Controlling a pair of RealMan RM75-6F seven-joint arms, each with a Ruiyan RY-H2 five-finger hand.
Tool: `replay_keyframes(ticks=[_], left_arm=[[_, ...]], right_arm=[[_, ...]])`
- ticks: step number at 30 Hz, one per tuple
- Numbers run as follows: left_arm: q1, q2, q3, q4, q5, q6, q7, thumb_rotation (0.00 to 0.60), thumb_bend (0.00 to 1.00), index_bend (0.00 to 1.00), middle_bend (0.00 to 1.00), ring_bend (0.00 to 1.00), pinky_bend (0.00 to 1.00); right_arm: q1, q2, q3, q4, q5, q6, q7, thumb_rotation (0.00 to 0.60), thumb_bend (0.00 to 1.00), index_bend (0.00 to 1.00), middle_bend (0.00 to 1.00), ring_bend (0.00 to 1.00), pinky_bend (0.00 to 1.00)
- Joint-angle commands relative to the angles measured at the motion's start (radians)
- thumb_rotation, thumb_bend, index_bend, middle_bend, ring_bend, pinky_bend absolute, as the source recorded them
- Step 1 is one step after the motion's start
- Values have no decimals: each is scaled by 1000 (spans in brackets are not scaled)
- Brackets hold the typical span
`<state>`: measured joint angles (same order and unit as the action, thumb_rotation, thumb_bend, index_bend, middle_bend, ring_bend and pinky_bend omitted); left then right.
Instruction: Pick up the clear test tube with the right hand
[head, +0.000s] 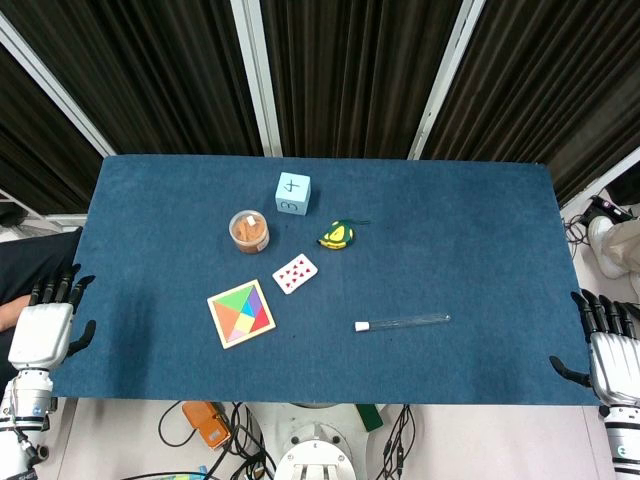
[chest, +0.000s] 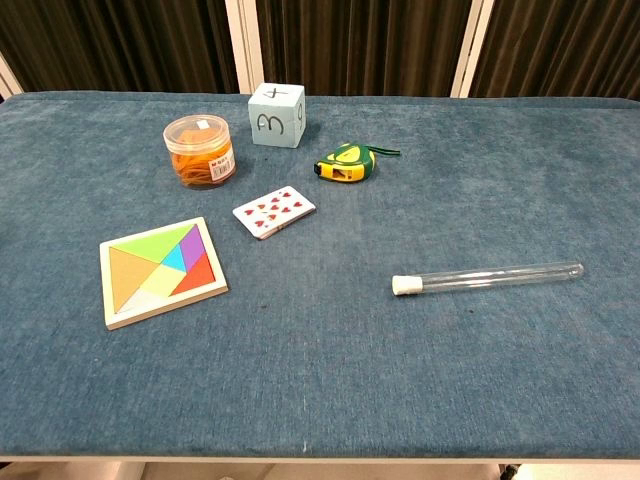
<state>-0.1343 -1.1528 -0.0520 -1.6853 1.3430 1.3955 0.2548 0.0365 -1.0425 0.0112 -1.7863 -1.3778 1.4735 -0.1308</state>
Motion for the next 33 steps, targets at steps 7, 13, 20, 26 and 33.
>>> replay_keyframes(ticks=[7, 13, 20, 26, 33], left_arm=[[2, -2, 0, -3, 0, 5, 6, 600, 368, 141, 4, 0, 37], [2, -5, -6, -6, -16, 0, 3, 600, 369, 142, 4, 0, 37], [4, 0, -5, -10, -13, 4, -2, 600, 368, 141, 4, 0, 37], [5, 6, -7, -12, -15, 3, -19, 600, 368, 141, 4, 0, 37], [4, 9, -6, -12, -14, -1, -25, 600, 368, 141, 4, 0, 37]], right_arm=[[3, -12, 12, 13, -28, -2, 42, 600, 290, 174, 161, 18, 0], [50, -16, 17, 5, -67, -74, 106, 600, 293, 255, 270, 27, 0], [232, 3, 59, -107, 139, -383, -110, 600, 324, 346, 320, 54, 0], [339, -86, 96, -133, 300, -433, -317, 600, 370, 368, 357, 101, 0], [427, -195, 93, -123, 409, -449, -458, 600, 375, 385, 382, 121, 0]])
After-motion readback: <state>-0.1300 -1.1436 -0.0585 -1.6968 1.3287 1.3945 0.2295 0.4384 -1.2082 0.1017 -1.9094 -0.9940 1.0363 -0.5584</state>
